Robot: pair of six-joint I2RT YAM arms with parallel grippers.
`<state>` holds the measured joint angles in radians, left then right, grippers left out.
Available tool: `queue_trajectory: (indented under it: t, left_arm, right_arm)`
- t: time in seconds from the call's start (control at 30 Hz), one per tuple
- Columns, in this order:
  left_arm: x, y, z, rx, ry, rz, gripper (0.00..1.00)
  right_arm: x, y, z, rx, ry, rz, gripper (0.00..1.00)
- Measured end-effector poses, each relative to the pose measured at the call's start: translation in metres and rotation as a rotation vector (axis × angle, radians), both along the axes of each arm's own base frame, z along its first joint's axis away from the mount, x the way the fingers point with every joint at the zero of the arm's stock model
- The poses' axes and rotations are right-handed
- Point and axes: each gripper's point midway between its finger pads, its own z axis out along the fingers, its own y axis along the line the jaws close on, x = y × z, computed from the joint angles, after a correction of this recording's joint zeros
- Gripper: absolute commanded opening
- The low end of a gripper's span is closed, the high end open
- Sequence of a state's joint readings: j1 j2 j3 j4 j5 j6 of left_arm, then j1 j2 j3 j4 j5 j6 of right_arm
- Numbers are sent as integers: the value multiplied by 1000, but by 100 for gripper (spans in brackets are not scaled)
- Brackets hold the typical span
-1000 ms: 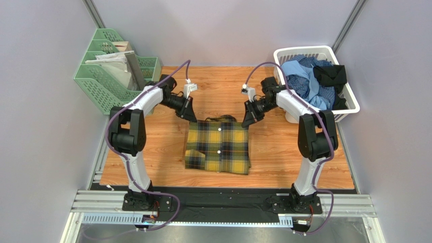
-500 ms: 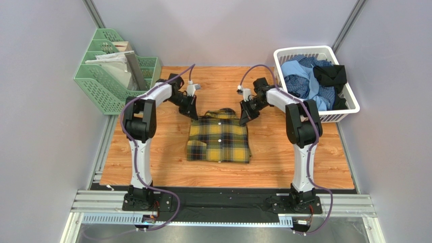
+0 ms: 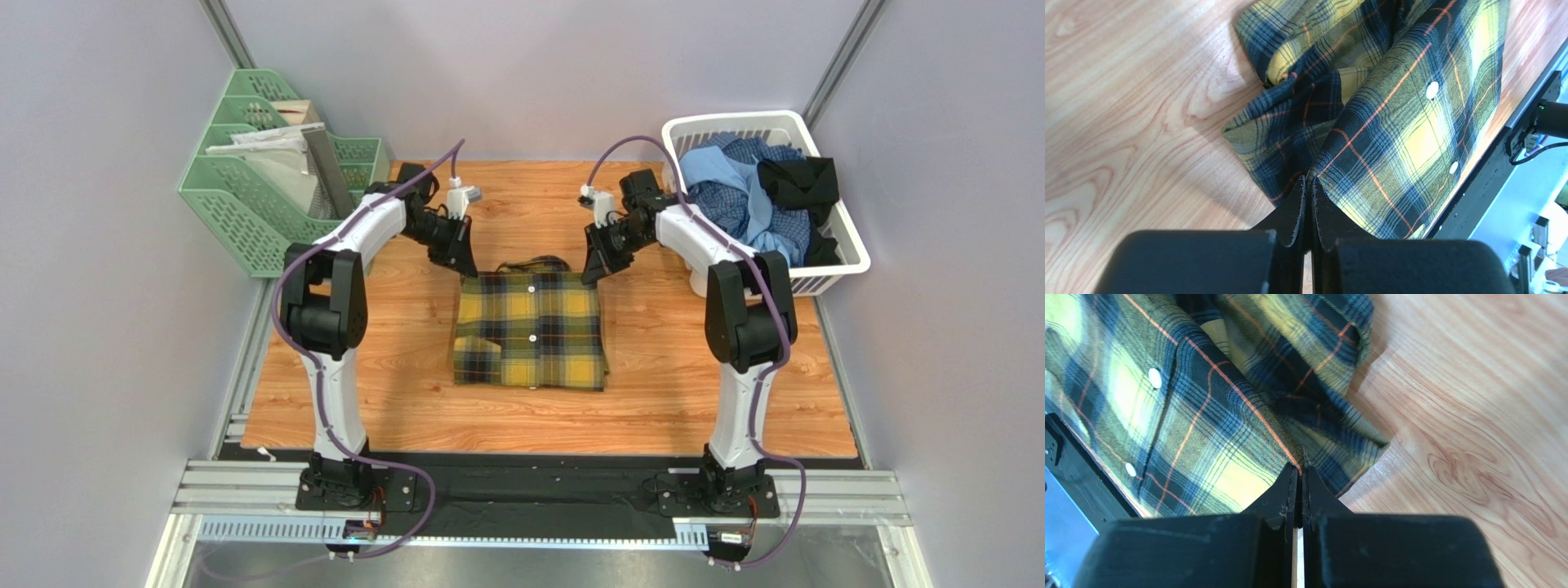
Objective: Fold and stack the long sleeve shirts
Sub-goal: Fold the shirt
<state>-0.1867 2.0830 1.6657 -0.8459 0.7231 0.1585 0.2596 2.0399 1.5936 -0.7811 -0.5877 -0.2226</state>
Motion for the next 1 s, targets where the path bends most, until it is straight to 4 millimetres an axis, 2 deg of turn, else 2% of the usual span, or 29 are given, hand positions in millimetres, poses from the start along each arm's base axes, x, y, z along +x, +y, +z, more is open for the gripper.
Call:
queue_trajectory:
  t: [0.07,0.13,0.2,0.33,0.43,0.53,0.57,0.63,0.67,0.73,0.77,0.8,0.83,0.87,0.93,1.0]
  left_arm:
    - [1,0,2,3,-10,2,4]
    - [4,1,0,12,-9,7,4]
    - [7,1,-5,21,1,8,3]
    - [5,2,-25,54,40,7,2]
    - [-12,3,-40,85,84,-5,0]
    - [-48,7,-56,112,166,-21,0]
    - [-58,7,-57,114,189,-27,0]
    - [-84,10,-57,119,221,-44,13]
    - [-94,11,-55,119,233,-53,26]
    - [-114,17,-48,125,228,-80,36]
    - [-119,20,-44,126,214,-90,44]
    - [-124,24,-35,122,184,-106,48]
    - [-126,25,-27,117,149,-123,62]
    - [-124,26,-15,106,90,-144,66]
    - [-118,21,12,67,-44,-196,67]
    - [-111,10,38,32,-177,-272,68]
  right_arm:
    - [1,0,6,0,-17,-2,0]
    - [3,0,4,-5,-16,-5,0]
    - [5,0,-5,-19,3,-8,0]
    - [2,4,-38,-71,59,3,0]
    - [-11,8,-51,-94,90,24,0]
    - [-35,13,-52,-97,106,52,0]
    - [-48,13,-52,-101,118,64,6]
    - [-75,15,-52,-101,150,89,18]
    - [-88,16,-51,-101,167,102,29]
    - [-115,13,-48,-112,210,124,42]
    - [-124,11,-45,-116,226,129,46]
    - [-130,8,-39,-117,239,131,47]
    - [-133,5,-32,-110,241,130,47]
    - [-132,4,-23,-95,231,127,47]
    - [-124,6,-1,-49,205,120,44]
    - [-107,15,20,12,155,116,40]
